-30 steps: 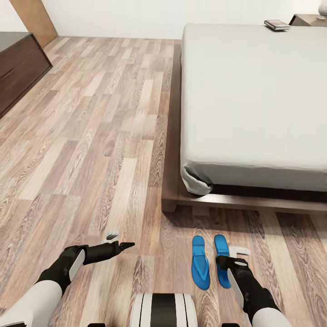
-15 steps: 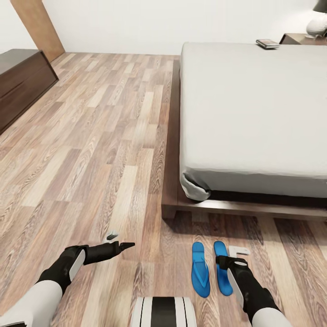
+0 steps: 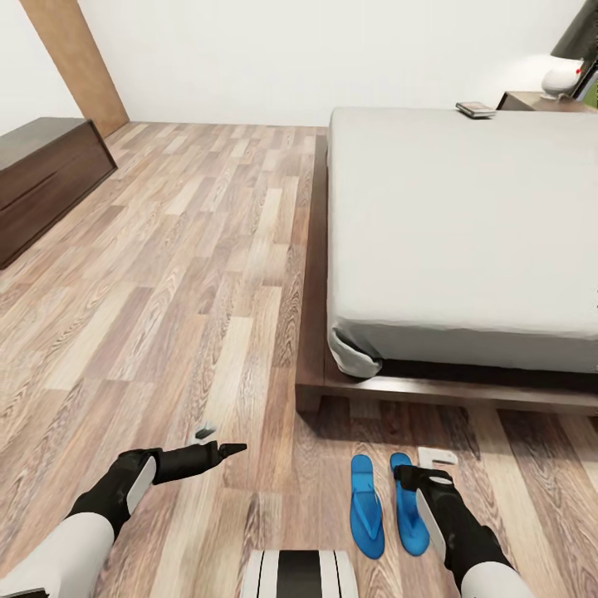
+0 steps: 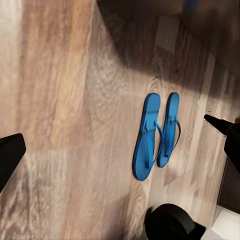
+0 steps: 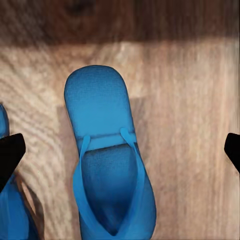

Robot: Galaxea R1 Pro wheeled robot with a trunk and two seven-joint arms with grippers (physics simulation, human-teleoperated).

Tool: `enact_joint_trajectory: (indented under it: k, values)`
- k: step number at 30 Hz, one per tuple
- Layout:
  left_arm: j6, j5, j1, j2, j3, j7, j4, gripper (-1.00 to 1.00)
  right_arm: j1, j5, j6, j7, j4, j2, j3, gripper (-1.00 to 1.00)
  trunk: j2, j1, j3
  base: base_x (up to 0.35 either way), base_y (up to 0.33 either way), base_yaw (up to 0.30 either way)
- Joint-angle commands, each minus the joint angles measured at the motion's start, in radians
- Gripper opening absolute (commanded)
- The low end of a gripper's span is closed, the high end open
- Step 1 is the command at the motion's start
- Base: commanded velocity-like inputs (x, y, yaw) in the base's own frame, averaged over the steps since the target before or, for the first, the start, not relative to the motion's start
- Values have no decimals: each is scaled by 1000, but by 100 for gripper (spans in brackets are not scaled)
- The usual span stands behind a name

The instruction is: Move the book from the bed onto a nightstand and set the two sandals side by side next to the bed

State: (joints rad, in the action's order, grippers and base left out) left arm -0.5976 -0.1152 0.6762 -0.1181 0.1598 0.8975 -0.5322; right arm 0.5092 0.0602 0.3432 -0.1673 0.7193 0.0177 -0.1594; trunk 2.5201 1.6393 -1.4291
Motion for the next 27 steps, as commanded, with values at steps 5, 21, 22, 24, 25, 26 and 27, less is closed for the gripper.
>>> enact_joint_trajectory:
  k: [5, 21, 22, 24, 25, 26, 27]
  values:
    - [-4, -3, 0, 0, 1, 1, 24, 100, -1, -8, 10, 133, 94, -2, -5, 100, -1, -2, 19, 0, 0, 0]
    - [305, 3, 0, -5, 1, 0, 314, 100, -6, -162, 191, 1169, -134, -327, -12, 100, -5, -10, 81, 0, 0, 0]
    - [340, 3, 0, -8, 1, 0, 354, 100, -6, -162, 182, 1209, -218, -346, -13, 100, -5, -10, 85, 0, 0, 0]
    - [477, 3, -1, -16, 1, 0, 464, 100, -6, -163, 69, 1267, -423, -370, -14, 100, -5, -11, 92, 0, 0, 0]
    - [518, 2, -1, -18, 1, 0, 483, 100, -7, -163, 9, 1274, -470, -373, -13, 100, -6, -11, 96, 0, 0, 0]
    - [546, 2, -5, -19, 1, 1, 495, 100, -7, -163, -56, 1279, -511, -375, -13, 100, -6, -12, 100, 0, 0, 0]
    - [565, 1, -12, -21, 1, 1, 502, 100, -7, -163, -110, 1282, -543, -376, -13, 100, -6, -12, 104, 0, 0, 0]
